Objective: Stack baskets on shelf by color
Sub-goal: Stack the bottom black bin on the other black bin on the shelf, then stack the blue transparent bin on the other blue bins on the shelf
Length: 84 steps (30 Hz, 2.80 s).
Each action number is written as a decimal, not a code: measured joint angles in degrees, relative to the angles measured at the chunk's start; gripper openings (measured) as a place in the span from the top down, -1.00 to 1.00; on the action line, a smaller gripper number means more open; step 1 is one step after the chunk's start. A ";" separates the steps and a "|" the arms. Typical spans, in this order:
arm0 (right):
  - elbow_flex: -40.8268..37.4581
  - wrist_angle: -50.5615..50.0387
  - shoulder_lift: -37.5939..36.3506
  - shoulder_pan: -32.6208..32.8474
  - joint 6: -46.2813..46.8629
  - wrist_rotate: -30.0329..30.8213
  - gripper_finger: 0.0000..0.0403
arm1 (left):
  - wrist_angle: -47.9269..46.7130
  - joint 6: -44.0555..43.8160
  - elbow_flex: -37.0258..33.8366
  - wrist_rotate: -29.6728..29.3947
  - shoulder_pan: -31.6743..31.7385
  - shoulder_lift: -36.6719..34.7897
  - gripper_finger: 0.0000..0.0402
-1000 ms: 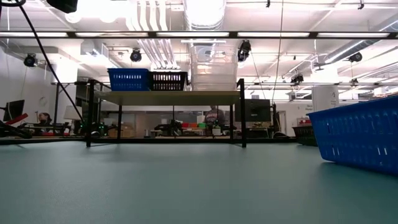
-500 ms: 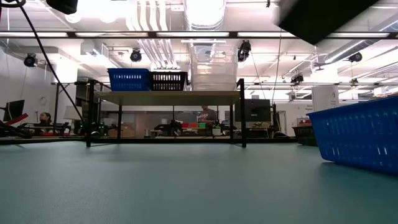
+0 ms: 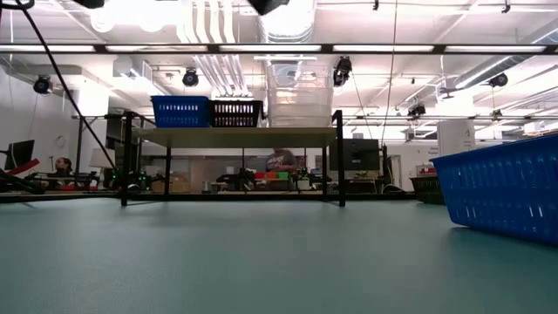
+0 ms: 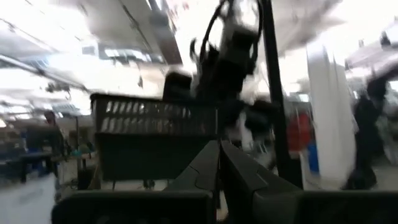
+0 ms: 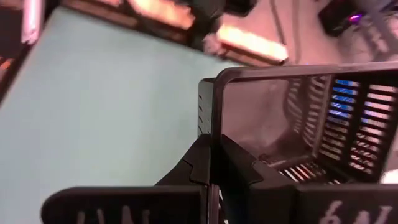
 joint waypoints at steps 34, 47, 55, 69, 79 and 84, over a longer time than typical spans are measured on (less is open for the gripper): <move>11.42 15.60 19.33 -31.39 -23.23 -6.39 0.84 | 2.75 10.92 -5.69 1.55 0.04 -17.61 1.00; 11.40 15.42 19.65 -32.24 -22.71 -5.88 0.45 | 2.78 10.92 -5.71 1.53 0.04 -17.60 1.00; 11.40 15.83 18.77 -30.48 -24.76 -7.09 0.57 | 2.76 10.93 -5.73 1.53 0.04 -17.59 1.00; 11.27 -2.03 11.38 -15.42 -19.30 -14.05 0.96 | 2.73 10.92 -5.73 1.45 0.04 -17.43 1.00; 3.81 -12.31 7.80 -5.46 -4.12 -13.85 0.96 | 2.75 10.45 -5.30 1.35 0.04 -15.67 1.00; -3.99 -12.13 4.69 -2.22 -0.36 -13.92 0.96 | 2.79 10.40 -4.68 1.33 0.04 -13.93 1.00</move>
